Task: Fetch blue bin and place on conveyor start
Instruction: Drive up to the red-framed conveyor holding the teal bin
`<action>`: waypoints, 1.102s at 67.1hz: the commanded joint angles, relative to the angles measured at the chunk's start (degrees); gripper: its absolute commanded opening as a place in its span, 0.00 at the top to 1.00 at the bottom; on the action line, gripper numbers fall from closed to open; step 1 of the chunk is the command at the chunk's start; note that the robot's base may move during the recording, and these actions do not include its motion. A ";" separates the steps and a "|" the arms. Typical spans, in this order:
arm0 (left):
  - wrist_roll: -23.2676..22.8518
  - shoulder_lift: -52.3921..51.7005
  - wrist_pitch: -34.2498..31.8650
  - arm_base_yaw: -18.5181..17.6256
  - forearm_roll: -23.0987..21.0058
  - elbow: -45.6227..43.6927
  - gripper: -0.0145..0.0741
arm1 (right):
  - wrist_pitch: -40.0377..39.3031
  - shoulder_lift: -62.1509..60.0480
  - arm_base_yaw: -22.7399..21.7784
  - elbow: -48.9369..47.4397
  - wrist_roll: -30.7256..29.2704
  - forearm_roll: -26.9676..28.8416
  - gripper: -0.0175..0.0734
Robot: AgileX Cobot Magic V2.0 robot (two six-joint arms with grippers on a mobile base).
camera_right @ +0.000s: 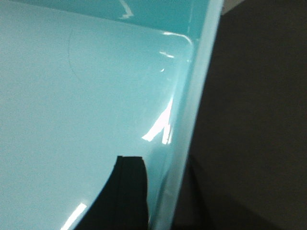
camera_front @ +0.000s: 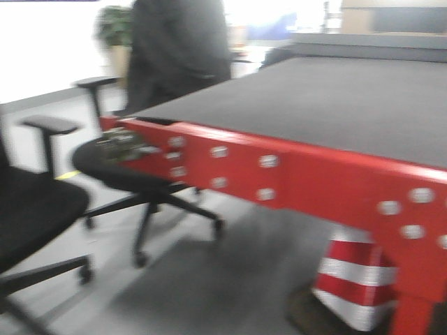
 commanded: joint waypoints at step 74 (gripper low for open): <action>-1.05 -0.83 -2.94 0.05 -2.79 -0.80 0.96 | -2.23 -0.60 -0.27 -0.37 -1.32 -0.24 0.97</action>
